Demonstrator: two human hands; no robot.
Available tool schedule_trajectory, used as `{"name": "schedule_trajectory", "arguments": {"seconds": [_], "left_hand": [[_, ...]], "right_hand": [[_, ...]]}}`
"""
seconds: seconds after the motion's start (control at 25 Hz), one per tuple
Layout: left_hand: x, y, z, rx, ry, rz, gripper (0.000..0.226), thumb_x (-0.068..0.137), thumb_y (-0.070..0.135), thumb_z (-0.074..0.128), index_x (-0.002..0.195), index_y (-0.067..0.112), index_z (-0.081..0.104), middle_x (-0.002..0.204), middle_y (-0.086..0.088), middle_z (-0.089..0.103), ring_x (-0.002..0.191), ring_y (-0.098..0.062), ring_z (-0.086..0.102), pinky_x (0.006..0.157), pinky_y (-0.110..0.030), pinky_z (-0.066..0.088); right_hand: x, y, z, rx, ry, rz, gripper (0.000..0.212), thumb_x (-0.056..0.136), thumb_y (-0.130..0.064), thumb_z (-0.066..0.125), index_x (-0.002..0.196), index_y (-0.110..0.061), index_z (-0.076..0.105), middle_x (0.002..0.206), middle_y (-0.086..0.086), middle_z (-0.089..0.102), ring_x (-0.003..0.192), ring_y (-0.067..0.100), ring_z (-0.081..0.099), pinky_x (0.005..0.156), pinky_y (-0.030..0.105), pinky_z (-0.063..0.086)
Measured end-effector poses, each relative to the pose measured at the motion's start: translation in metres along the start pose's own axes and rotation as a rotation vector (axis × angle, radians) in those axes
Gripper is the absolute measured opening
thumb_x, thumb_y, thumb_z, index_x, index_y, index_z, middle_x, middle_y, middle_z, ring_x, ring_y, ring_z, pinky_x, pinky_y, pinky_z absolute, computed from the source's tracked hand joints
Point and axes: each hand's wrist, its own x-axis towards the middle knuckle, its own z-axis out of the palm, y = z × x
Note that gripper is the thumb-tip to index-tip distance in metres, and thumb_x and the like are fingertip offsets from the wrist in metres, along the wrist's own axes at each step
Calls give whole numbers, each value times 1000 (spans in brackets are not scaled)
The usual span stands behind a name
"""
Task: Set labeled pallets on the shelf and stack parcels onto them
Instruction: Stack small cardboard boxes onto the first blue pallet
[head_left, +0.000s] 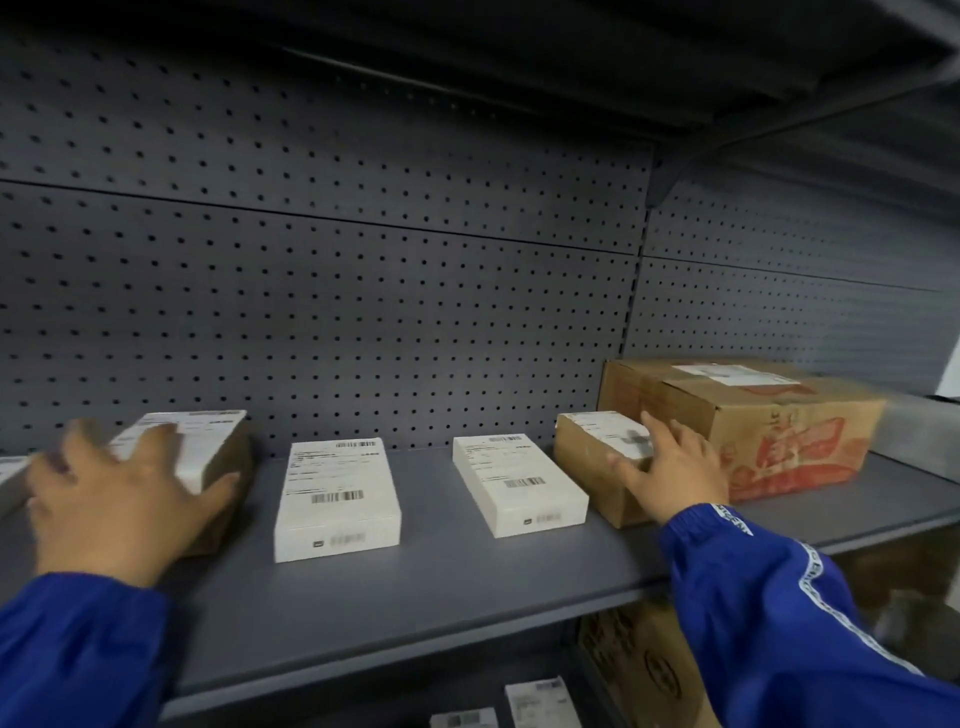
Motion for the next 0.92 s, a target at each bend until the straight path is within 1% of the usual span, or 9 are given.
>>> {"name": "schedule_trajectory", "arguments": {"seconds": [0.08, 0.2, 0.32, 0.4, 0.56, 0.64, 0.76, 0.84, 0.92], "left_hand": [[37, -46, 60, -58, 16, -116, 99, 36, 93, 48, 120, 44, 32, 127, -14, 47, 104, -46, 50, 84, -59, 48], [54, -74, 93, -113, 51, -129, 107, 29, 93, 52, 122, 44, 32, 130, -9, 45, 106, -42, 50, 88, -55, 48], [33, -52, 62, -76, 38, -163, 97, 33, 88, 56, 118, 45, 36, 127, -10, 48, 102, -43, 52, 87, -54, 48], [1, -22, 17, -96, 32, -200, 88, 38, 81, 57, 115, 43, 40, 124, -13, 49, 101, -44, 50, 87, -56, 48], [-48, 25, -58, -173, 93, -169, 77, 63, 52, 73, 129, 26, 45, 133, -24, 31, 113, -50, 41, 99, -53, 39], [-58, 29, -78, -196, 136, -140, 75, 66, 46, 74, 132, 23, 45, 136, -24, 27, 116, -49, 40, 102, -51, 37], [-72, 12, -106, -248, 198, -75, 77, 65, 44, 74, 133, 21, 45, 136, -21, 27, 119, -46, 39, 105, -46, 35], [-87, -6, -130, -287, 233, -59, 78, 64, 46, 73, 133, 22, 45, 135, -18, 27, 120, -43, 39, 106, -44, 35], [-105, -33, -158, -318, 264, -51, 78, 63, 48, 72, 132, 25, 45, 135, -15, 27, 120, -41, 39, 105, -42, 35]], "right_hand": [[13, 13, 2, 12, -82, -10, 80, 76, -68, 48, 144, -36, 20, 154, 8, 18, 140, 31, 16, 113, 42, 19], [22, 22, 7, 50, -199, -74, 83, 73, -69, 53, 143, -38, 23, 154, 10, 13, 138, 35, 21, 111, 39, 23], [21, 23, 9, 149, -179, -100, 74, 77, -56, 60, 142, -34, 30, 151, 10, 16, 132, 37, 26, 108, 36, 27], [17, 19, 7, 197, -123, -110, 68, 79, -49, 61, 140, -32, 37, 150, 8, 19, 129, 38, 27, 107, 36, 27], [1, 5, -6, 282, 21, -156, 64, 80, -44, 63, 138, -33, 39, 151, 6, 19, 130, 38, 24, 108, 42, 27], [-14, -6, -17, 325, 101, -200, 64, 76, -49, 63, 135, -37, 40, 149, 5, 20, 130, 40, 23, 107, 49, 27], [-56, -47, -33, 412, 179, -282, 79, 61, -72, 51, 132, -43, 38, 147, 0, 25, 131, 40, 25, 105, 56, 32], [-95, -82, -38, 450, 183, -357, 82, 57, -74, 46, 133, -44, 37, 147, 0, 27, 132, 40, 27, 104, 56, 32], [-143, -124, -41, 504, 169, -424, 77, 59, -70, 52, 130, -44, 42, 145, 1, 29, 130, 39, 30, 104, 54, 32]]}}
